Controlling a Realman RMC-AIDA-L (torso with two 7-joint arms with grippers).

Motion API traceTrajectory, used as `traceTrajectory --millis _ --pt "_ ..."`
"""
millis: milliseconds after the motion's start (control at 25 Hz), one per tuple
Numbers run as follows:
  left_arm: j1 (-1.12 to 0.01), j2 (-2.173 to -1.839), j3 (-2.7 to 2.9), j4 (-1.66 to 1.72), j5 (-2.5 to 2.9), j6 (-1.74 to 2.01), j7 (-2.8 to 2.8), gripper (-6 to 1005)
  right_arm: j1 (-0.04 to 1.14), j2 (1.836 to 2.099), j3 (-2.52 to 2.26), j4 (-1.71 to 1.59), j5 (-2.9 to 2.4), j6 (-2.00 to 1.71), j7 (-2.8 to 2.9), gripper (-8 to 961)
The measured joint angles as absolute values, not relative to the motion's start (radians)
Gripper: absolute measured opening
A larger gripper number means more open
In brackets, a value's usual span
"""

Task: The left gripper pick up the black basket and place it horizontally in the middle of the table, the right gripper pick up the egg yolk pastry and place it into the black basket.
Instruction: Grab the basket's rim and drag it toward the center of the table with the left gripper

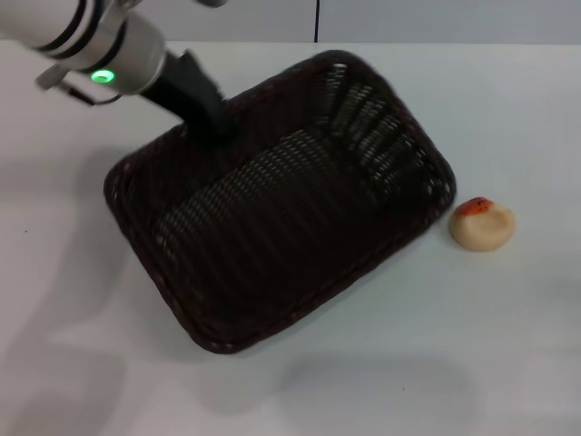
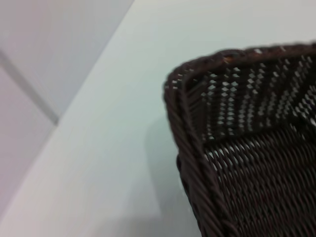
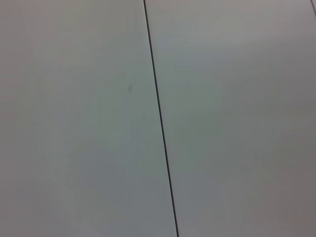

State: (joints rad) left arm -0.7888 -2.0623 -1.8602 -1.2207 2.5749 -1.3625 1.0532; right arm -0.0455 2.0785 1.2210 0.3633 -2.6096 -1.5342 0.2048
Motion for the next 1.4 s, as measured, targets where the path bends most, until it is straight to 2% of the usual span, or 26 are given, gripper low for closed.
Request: traceTrajectory --millis 160,280,600,1400 --pt "-0.839 -2.06 -1.876 -1.183 2.544 -1.339 1.143 259 -0.048 2.079 1.221 0.362 -2.61 -1.546 0.205 738" --pt "-0.882 -2.059 -1.894 -1.139 2.506 -1.313 1.227 204 -0.051 2.079 1.221 0.359 -2.61 -1.553 0.206 739" --pt "-1.0 -2.065 -1.881 -0.925 2.461 -1.2 1.34 192 -0.052 2.08 1.221 0.355 -2.609 -1.557 0.207 738" --pt "-1.006 -2.068 -1.763 -0.879 2.411 -1.055 1.358 220 -0.047 2.08 1.211 0.355 -2.609 -1.56 0.207 739"
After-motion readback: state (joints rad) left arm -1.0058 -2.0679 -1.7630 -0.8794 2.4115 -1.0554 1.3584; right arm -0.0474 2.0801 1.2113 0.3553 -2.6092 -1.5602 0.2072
